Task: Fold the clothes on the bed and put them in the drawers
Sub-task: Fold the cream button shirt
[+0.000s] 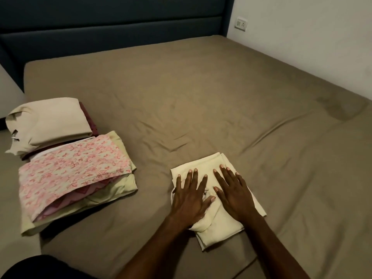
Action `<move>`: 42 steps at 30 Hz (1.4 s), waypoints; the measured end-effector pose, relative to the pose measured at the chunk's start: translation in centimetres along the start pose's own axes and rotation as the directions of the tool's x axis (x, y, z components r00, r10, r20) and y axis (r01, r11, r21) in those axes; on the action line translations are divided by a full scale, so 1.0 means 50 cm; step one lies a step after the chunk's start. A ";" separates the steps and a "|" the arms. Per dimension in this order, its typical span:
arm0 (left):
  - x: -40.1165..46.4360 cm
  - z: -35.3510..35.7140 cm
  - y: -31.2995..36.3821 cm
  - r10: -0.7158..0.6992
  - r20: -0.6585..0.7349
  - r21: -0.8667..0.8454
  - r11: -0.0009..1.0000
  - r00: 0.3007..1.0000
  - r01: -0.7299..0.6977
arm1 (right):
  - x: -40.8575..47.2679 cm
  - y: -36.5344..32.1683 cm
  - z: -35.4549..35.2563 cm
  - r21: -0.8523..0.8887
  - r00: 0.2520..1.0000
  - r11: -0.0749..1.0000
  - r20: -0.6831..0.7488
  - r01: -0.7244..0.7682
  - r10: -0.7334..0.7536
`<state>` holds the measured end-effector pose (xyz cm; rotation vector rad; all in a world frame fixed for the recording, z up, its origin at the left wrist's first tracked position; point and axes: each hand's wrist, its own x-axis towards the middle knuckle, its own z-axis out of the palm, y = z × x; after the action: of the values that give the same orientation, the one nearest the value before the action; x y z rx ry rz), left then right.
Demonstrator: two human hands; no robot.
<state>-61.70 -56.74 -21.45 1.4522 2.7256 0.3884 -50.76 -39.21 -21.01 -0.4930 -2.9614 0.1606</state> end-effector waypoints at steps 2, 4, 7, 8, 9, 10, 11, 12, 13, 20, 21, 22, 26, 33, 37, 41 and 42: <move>-0.002 0.027 -0.007 -0.003 -0.015 -0.010 1.000 1.000 0.003 | 0.002 0.009 0.018 0.033 1.000 0.999 0.029 -0.011 0.010; -0.001 0.026 -0.011 -0.003 -0.036 -0.017 1.000 0.999 0.003 | 0.007 0.010 0.021 0.035 1.000 0.999 0.016 -0.024 0.023; -0.011 0.006 -0.008 -0.063 -0.147 -0.094 0.994 0.987 0.049 | 0.002 0.011 0.017 0.049 1.000 0.998 -0.011 -0.026 0.026; -0.022 -0.005 -0.014 -0.169 -0.197 -0.154 0.978 0.966 0.140 | 0.001 0.007 0.017 0.061 0.999 0.998 -0.022 -0.031 0.033; -0.034 -0.016 -0.018 -0.299 -0.242 -0.216 0.944 0.923 0.249 | -0.001 0.007 0.017 0.074 0.998 0.996 -0.040 -0.048 0.051; -0.046 -0.031 -0.025 -0.428 -0.272 -0.267 0.894 0.862 0.359 | 0.002 0.005 0.015 0.089 0.995 0.993 -0.059 -0.075 0.080; -0.058 -0.043 -0.030 -0.531 -0.264 -0.305 0.838 0.805 0.452 | 0.002 0.004 0.010 0.100 0.989 0.988 -0.077 -0.117 0.125; -0.066 -0.050 -0.035 -0.603 -0.202 -0.337 0.783 0.772 0.523 | 0.003 0.005 0.006 0.104 0.979 0.980 -0.097 -0.169 0.180; -0.072 -0.056 -0.038 -0.646 -0.120 -0.367 0.735 0.754 0.570 | 0.004 0.008 0.004 0.106 0.966 0.970 -0.115 -0.220 0.232; -0.069 -0.089 -0.043 -0.646 -0.269 -0.658 0.665 0.715 0.353 | 0.019 0.019 0.008 0.165 0.930 0.925 -0.078 -0.344 0.359; -0.060 -0.102 -0.047 -0.649 -0.301 -0.678 0.661 0.699 0.322 | 0.023 0.019 0.004 0.185 0.925 0.918 -0.085 -0.350 0.370; -0.049 -0.111 -0.054 -0.652 -0.313 -0.689 0.656 0.690 0.308 | 0.028 0.019 0.001 0.206 0.919 0.910 -0.086 -0.361 0.384; -0.033 -0.108 -0.092 -0.710 -0.063 -0.683 0.543 0.701 0.488 | 0.031 0.012 0.011 0.141 0.922 0.920 -0.086 -0.365 0.378; -0.131 -0.064 -0.048 -0.717 0.295 -0.813 0.159 0.632 0.560 | 0.026 0.024 0.001 0.234 0.909 0.900 -0.111 -0.368 0.401; -0.140 -0.060 -0.035 -0.602 0.458 -0.867 -0.137 0.655 0.480 | 0.046 0.054 -0.052 0.457 0.838 0.721 0.110 -0.520 0.535; -0.135 -0.090 -0.029 -0.477 0.515 -0.853 -0.203 0.712 0.481 | 0.066 0.082 -0.108 0.597 0.767 0.491 0.403 -0.634 0.500; -0.134 -0.098 -0.028 -0.470 0.515 -0.850 -0.176 0.717 0.496 | 0.067 0.086 -0.118 0.609 0.765 0.471 0.435 -0.639 0.475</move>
<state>-59.74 -63.98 -17.65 -0.0976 1.6727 1.6756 -51.68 -33.58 -15.35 -1.3430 -2.4099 1.4874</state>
